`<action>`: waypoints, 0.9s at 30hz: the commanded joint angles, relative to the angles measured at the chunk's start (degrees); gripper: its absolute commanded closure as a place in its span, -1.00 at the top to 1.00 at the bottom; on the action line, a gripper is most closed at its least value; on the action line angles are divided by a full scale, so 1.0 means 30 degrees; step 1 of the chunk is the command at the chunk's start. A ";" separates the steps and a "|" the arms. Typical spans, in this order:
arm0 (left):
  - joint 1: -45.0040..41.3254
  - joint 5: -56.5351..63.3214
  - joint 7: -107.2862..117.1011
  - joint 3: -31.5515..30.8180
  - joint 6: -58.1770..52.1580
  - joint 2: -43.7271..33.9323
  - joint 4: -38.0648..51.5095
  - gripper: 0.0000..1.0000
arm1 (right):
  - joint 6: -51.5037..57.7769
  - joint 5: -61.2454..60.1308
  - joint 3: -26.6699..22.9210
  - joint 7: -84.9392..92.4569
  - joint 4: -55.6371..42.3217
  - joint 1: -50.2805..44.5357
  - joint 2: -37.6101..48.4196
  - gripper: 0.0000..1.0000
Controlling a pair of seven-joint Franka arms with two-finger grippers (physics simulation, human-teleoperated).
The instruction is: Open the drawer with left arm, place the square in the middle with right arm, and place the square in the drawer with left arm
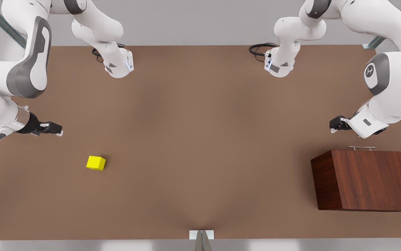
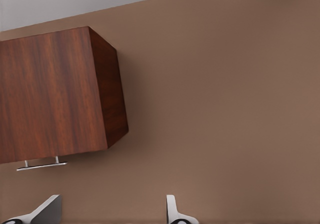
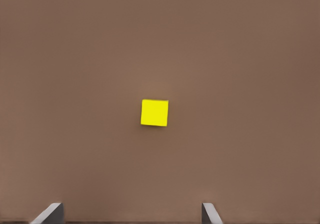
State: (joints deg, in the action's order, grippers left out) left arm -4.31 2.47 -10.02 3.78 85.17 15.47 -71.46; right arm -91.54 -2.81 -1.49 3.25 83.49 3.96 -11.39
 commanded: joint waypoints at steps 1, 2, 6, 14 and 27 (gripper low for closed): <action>0.0000 0.0026 0.0029 0.0000 0.0000 -0.0002 0.0000 1.00 | 0.0016 0.0000 -0.0002 0.0000 0.0031 -0.0002 -0.0010 1.00; 0.0000 0.0055 0.0204 0.0000 0.0291 -0.0089 -0.0116 1.00 | -0.0013 -0.0117 -0.0002 0.0000 0.0120 -0.0061 -0.0156 1.00; 0.0058 -0.0003 0.9693 0.1230 0.6503 -0.4102 -0.8142 1.00 | -0.4113 0.0000 0.0056 -0.0790 0.1935 -0.0735 -0.1152 1.00; 0.0058 -0.1085 2.2499 0.3780 1.4764 -0.5099 -1.4735 1.00 | -1.3105 -0.1084 0.0291 -0.2490 0.8877 -0.1702 -0.2939 1.00; 0.0351 -0.4984 2.3555 0.4600 1.8867 -0.3664 -1.7343 1.00 | -1.5482 -0.1113 0.0027 -0.4482 0.7414 -0.0208 -0.7101 1.00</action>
State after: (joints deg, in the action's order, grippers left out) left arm -3.85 -10.73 60.64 17.62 141.91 4.57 -123.49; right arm -137.99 -6.07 -1.32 -10.13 106.07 3.21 -32.42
